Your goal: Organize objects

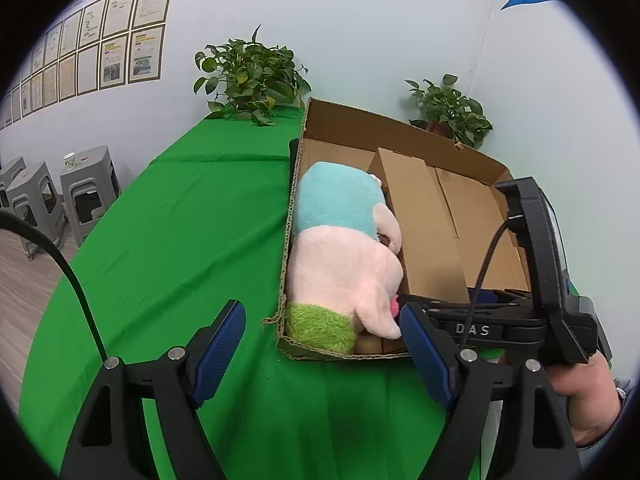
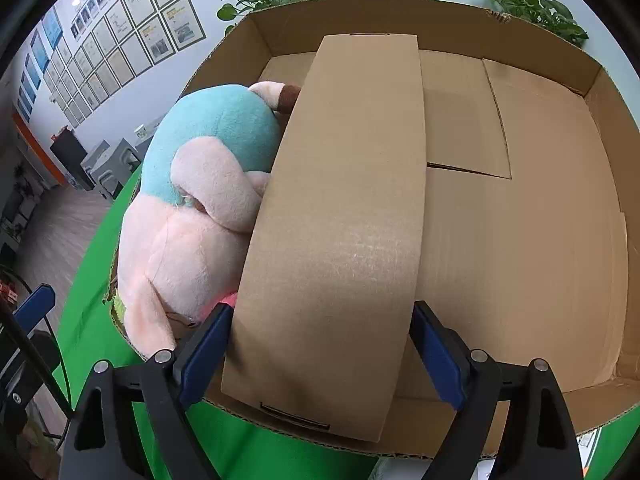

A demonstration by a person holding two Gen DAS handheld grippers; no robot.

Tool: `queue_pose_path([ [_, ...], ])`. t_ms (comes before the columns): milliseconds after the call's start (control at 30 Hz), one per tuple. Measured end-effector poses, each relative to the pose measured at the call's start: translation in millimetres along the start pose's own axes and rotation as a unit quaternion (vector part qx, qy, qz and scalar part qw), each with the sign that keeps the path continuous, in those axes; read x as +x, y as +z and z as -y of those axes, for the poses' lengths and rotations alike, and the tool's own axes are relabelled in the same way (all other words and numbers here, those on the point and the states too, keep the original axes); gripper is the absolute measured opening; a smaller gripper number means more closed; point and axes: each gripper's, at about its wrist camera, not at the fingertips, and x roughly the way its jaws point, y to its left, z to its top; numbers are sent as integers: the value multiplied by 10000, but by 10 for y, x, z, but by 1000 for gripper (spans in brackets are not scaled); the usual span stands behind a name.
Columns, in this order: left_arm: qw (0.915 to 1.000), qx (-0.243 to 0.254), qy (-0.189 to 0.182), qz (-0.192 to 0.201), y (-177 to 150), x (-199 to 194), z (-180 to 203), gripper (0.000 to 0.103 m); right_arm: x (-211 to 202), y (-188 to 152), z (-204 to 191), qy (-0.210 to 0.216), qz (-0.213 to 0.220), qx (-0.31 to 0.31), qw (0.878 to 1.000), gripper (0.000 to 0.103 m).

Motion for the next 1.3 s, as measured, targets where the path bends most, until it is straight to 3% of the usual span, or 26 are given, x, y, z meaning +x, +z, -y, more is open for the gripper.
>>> queue_pose_path([
  [233,9998,187,75,11,40,7,164,80,24,-4,76,241,-121,196,9994,90],
  [333,9994,301,159,73,66,-18,236,80,-137,-76,123,48,164,89,9998,101],
  [500,9973,521,370,362,87,-67,443,80,-597,-458,319,-369,634,3,9973,103],
  [633,9963,752,193,381,71,-59,675,80,-902,-853,458,-386,734,97,9965,103],
  [767,9958,891,-122,186,-5,-10,896,80,-1262,-1222,594,-434,972,199,9941,103],
  [967,9936,939,-583,-214,-140,108,1092,80,-1573,-1520,894,-70,1294,213,9913,103],
  [1100,9890,804,-953,-796,-301,254,1079,80,-1443,-1769,893,586,898,78,9942,102],
  [1300,9762,634,-1422,-1509,-607,487,1094,80,-1236,-1959,816,922,476,12,9946,99],
])
